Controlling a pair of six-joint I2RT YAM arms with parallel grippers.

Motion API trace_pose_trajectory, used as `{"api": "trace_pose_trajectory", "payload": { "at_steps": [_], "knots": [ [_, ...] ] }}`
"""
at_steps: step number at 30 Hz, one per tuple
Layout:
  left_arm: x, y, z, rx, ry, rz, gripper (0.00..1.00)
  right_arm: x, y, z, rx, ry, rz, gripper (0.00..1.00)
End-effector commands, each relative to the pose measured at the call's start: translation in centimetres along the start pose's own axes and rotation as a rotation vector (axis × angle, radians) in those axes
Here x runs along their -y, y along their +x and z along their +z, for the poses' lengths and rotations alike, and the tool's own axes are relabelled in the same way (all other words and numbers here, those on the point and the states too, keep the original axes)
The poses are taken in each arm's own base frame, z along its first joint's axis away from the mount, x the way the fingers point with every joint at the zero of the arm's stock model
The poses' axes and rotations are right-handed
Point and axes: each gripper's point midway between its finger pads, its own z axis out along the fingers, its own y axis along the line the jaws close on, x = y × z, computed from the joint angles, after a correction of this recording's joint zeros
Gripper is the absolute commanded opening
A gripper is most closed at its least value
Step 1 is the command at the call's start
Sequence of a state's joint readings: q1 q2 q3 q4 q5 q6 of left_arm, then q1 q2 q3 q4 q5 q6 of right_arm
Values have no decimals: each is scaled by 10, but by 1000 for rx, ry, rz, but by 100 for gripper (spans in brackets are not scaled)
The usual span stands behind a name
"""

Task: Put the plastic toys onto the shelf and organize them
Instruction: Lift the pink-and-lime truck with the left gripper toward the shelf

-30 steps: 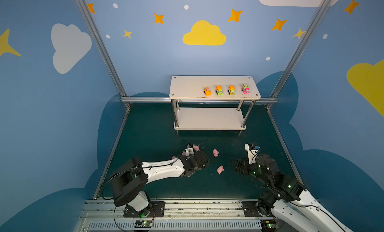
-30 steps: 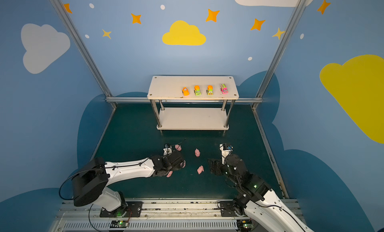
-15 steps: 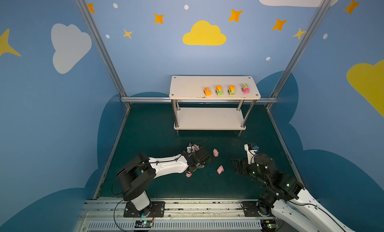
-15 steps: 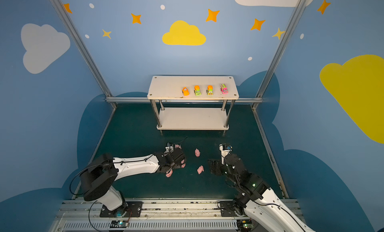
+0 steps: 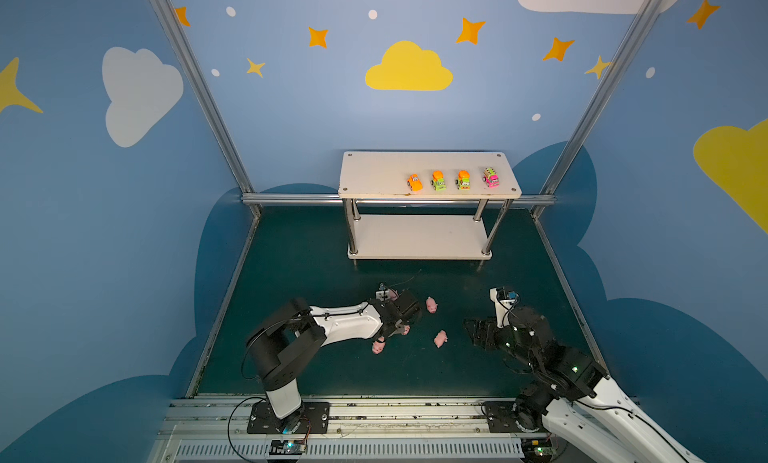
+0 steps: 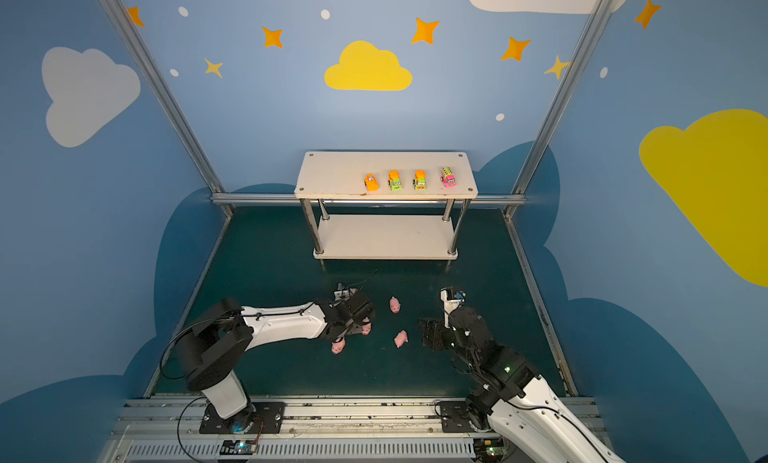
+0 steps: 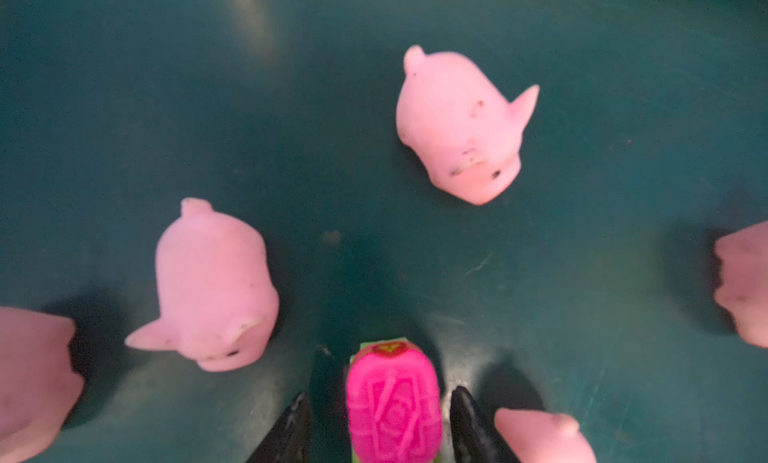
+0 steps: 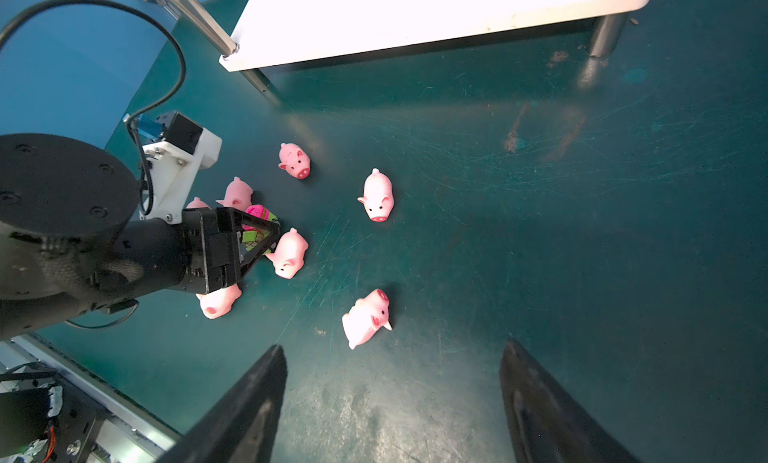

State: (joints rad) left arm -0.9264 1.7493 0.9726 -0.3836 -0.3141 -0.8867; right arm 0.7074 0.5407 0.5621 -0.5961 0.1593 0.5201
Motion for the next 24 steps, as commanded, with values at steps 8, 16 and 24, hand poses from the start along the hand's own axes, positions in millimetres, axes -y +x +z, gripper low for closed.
{"api": "trace_pose_trajectory", "payload": {
  "at_steps": [8,16,24],
  "knots": [
    [-4,6,9,-47,-30,9,46,7,3,1,-6,21,3,79],
    [-4,9,14,-70,-46,16,35,8,4,3,-15,23,6,79],
    [-5,11,14,-88,-51,23,28,8,2,3,-14,19,14,79]
  ]
}}
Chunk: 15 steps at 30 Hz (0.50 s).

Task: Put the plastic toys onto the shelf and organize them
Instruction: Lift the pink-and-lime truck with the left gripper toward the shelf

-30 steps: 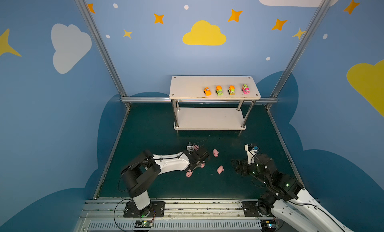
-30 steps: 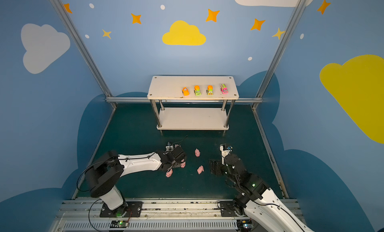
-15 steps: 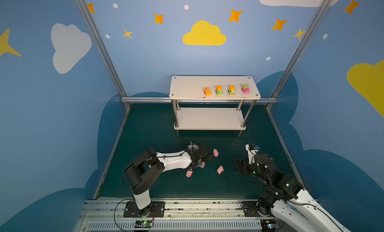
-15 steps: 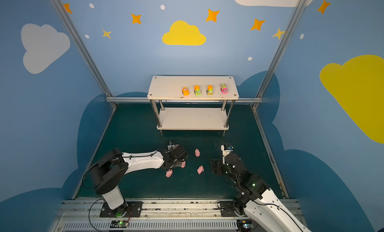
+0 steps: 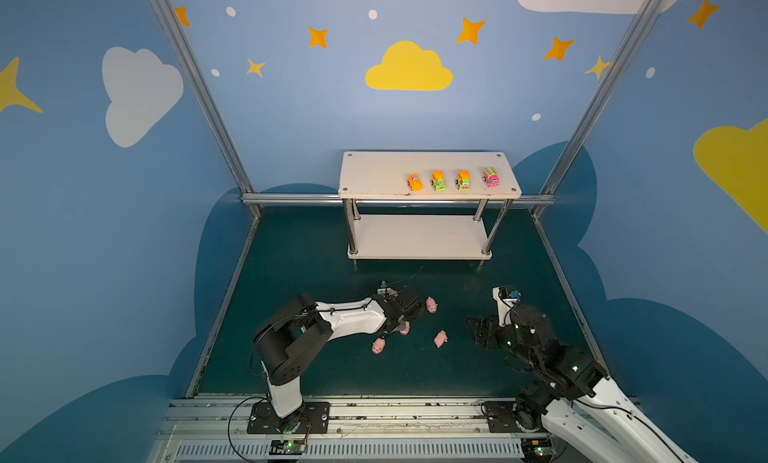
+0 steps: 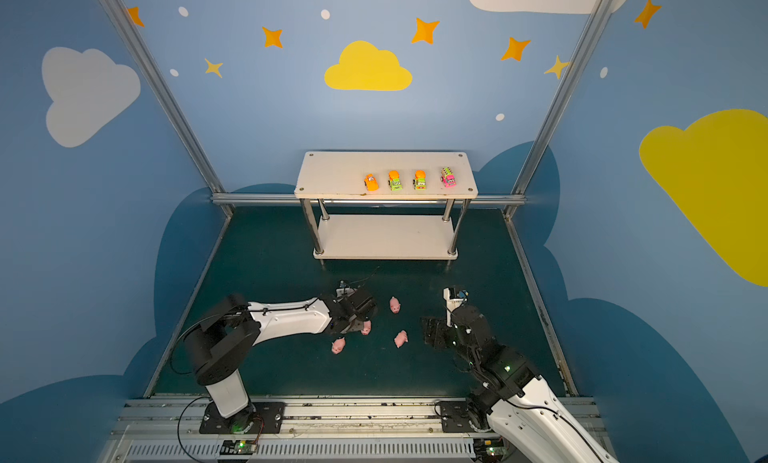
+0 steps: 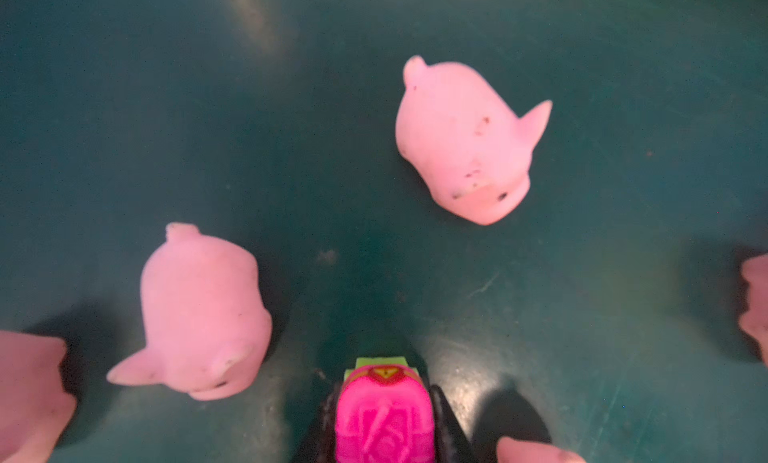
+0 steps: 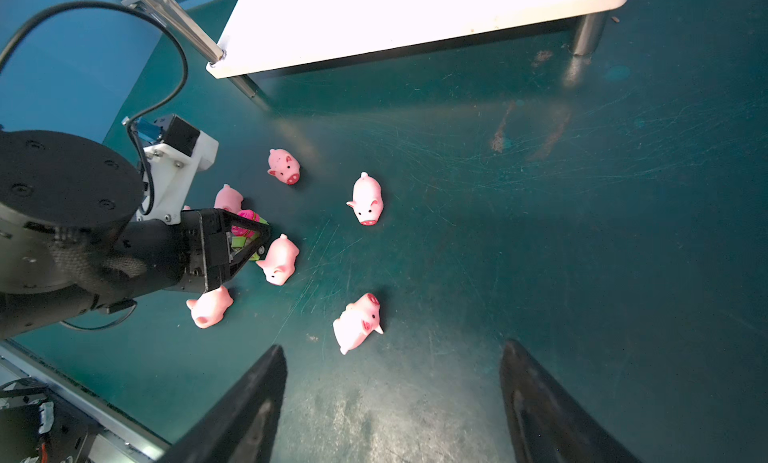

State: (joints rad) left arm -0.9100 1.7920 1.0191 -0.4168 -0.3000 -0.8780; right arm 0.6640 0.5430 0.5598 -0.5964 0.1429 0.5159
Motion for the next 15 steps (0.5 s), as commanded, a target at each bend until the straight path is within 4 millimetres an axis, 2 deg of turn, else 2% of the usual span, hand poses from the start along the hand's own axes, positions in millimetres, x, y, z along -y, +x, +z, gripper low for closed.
{"api": "trace_pose_trajectory", "payload": {
  "at_steps": [1,7,15],
  "knots": [
    [-6,13,7,-63,-25,20,28,1,3,2,-15,-2,-7,79],
    [-5,9,-3,-58,-19,26,25,-1,1,1,-15,-6,-6,79],
    [-6,-8,-28,-26,-23,58,24,-5,-2,1,-10,-24,-2,79]
  ]
}}
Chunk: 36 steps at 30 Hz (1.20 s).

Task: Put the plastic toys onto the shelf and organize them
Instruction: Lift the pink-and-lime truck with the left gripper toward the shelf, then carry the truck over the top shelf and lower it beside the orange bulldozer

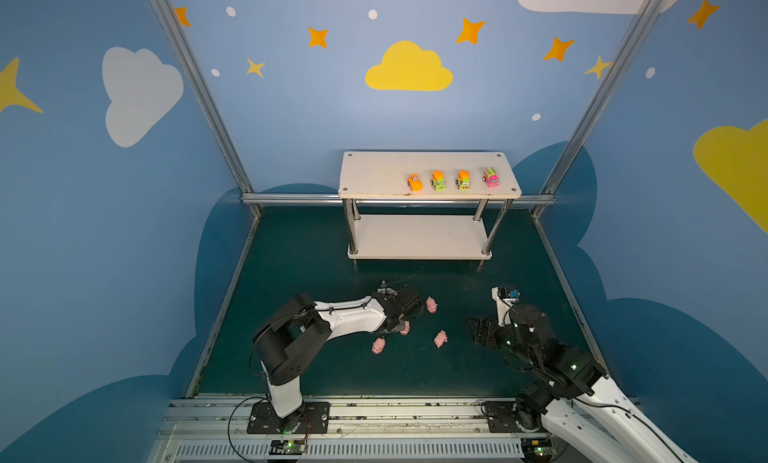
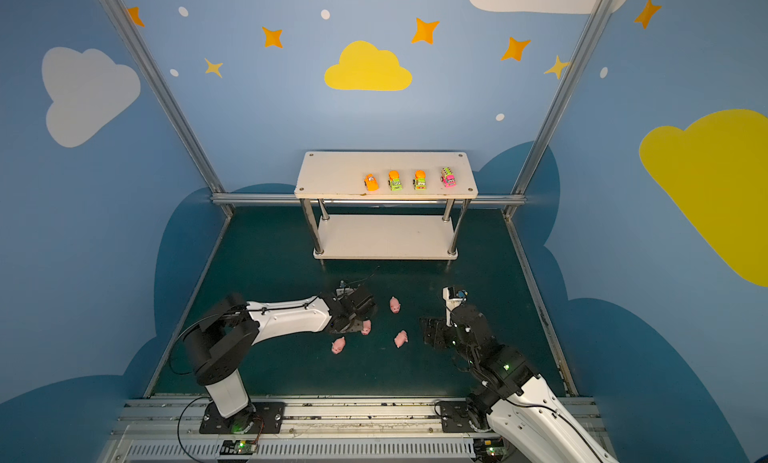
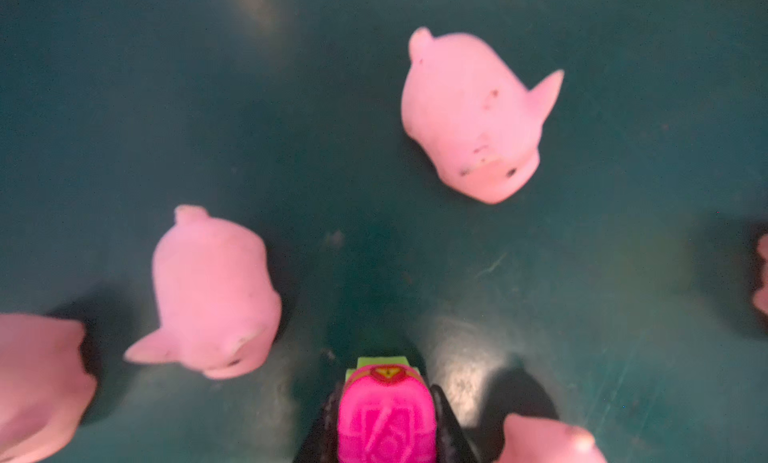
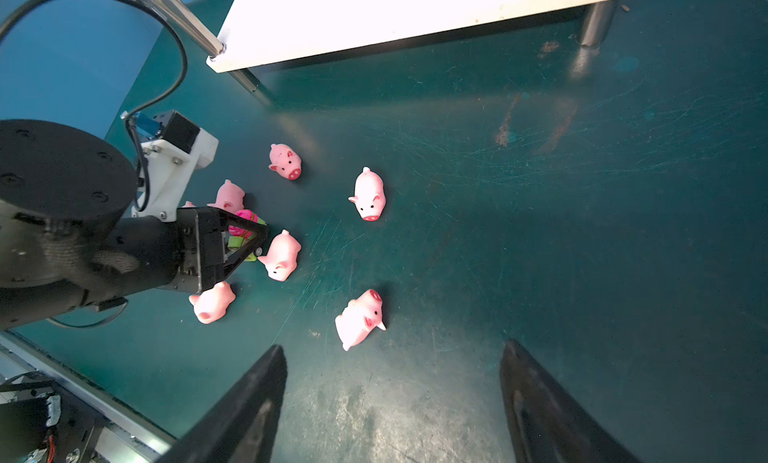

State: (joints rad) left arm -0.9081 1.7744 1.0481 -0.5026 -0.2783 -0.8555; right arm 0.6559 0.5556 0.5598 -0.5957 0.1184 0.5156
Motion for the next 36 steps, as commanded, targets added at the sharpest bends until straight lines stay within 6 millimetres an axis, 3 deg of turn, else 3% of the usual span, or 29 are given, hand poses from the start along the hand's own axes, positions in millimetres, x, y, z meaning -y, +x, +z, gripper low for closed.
{"api": "trace_pose_trajectory", "payload": {
  "at_steps": [1,9,15,25,36],
  "knots": [
    [-3,-11,-22,14,-3,28,24,-4,-6,-1,12,-15,-5,79],
    [-5,-24,-47,35,-8,69,23,-9,-9,0,10,-32,-1,79],
    [-7,-49,-84,76,-10,93,23,-14,-21,-7,40,-42,-10,79],
    [-19,-124,-181,249,12,107,25,-35,-49,-19,88,-106,8,79],
    [-22,-206,-259,434,73,73,24,-50,-67,-28,93,-146,16,79]
  ]
}}
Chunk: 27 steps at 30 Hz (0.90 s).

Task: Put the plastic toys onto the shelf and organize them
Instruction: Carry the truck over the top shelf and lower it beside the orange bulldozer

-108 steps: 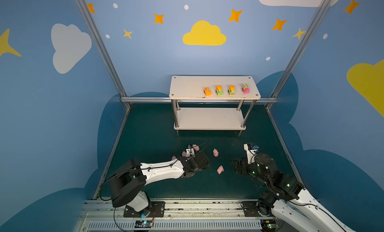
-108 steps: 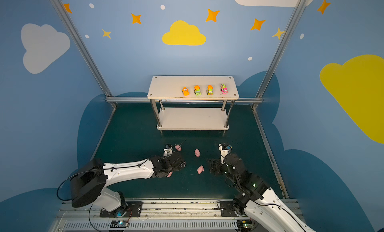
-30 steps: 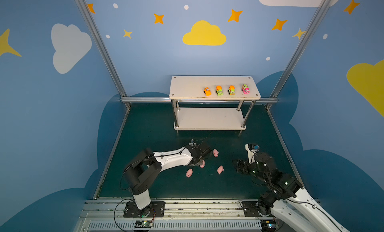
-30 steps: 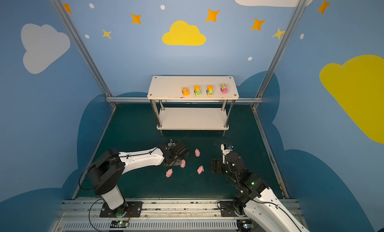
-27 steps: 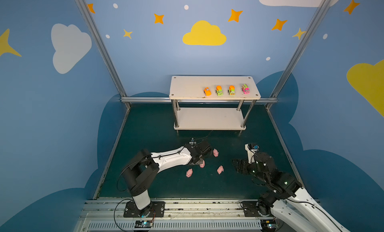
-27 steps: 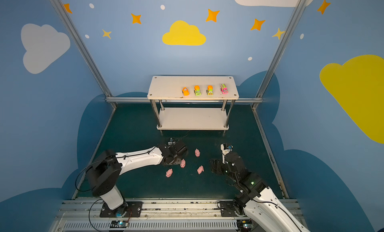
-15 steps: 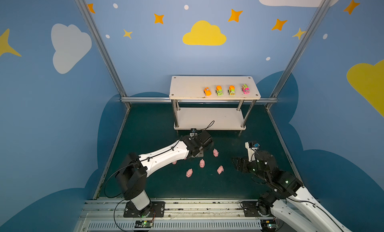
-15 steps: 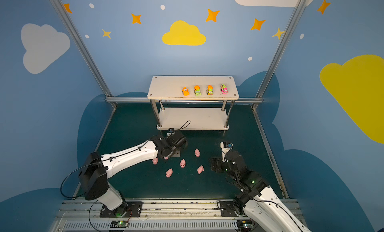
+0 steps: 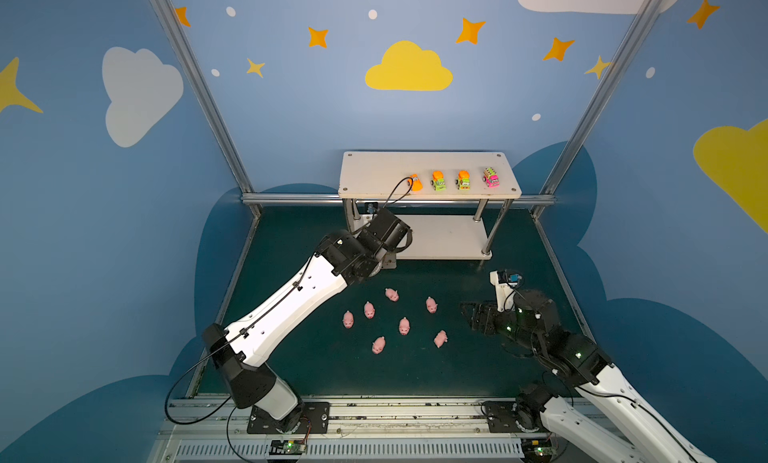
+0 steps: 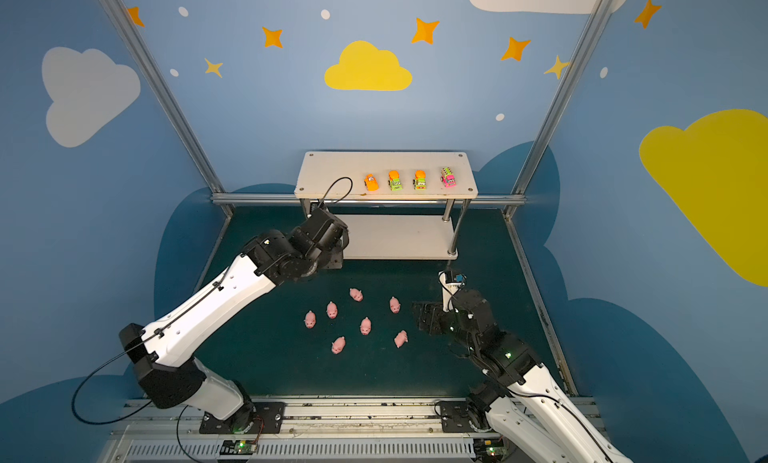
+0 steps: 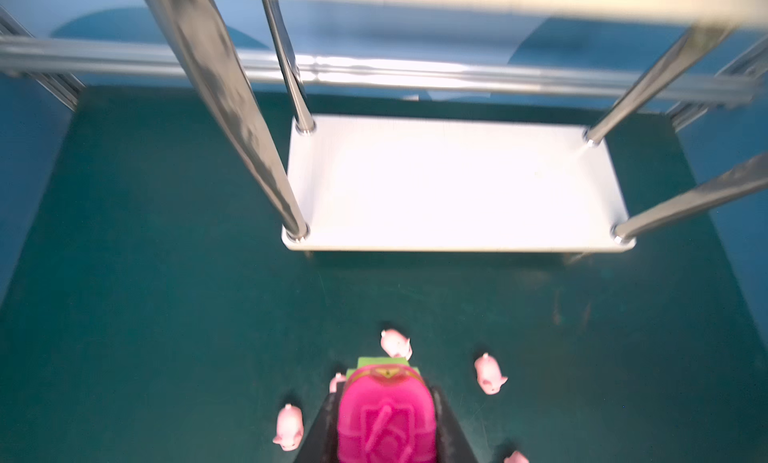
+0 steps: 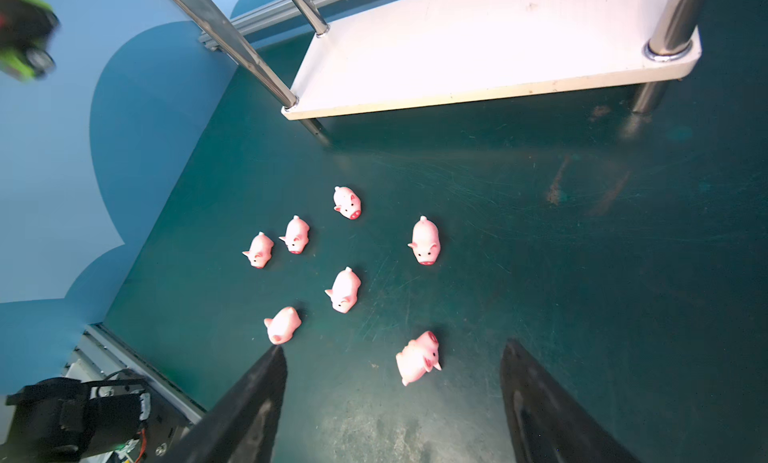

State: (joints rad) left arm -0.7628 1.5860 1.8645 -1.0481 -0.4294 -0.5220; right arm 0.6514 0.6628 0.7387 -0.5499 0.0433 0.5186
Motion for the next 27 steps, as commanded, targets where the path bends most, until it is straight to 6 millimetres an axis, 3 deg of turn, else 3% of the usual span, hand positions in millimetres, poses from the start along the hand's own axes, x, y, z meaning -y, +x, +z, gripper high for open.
{"api": "trace_pose_trajectory", "payload": {
  "at_steps": [1,7,14,19,27],
  "knots": [
    [-6,-26,-5,37,-31,48,24,-10,-15,-8,25,-23,2,79],
    [0,-89,-9,140,-11,32,25,-11,-24,-12,41,-11,0,79],
    [3,-139,17,202,11,28,29,-7,-24,-11,37,15,12,79],
    [-5,-150,47,190,42,-21,30,-4,-25,-10,32,38,15,79],
    [-14,-163,62,210,58,-33,30,2,-26,-7,30,79,16,79]
  ]
}}
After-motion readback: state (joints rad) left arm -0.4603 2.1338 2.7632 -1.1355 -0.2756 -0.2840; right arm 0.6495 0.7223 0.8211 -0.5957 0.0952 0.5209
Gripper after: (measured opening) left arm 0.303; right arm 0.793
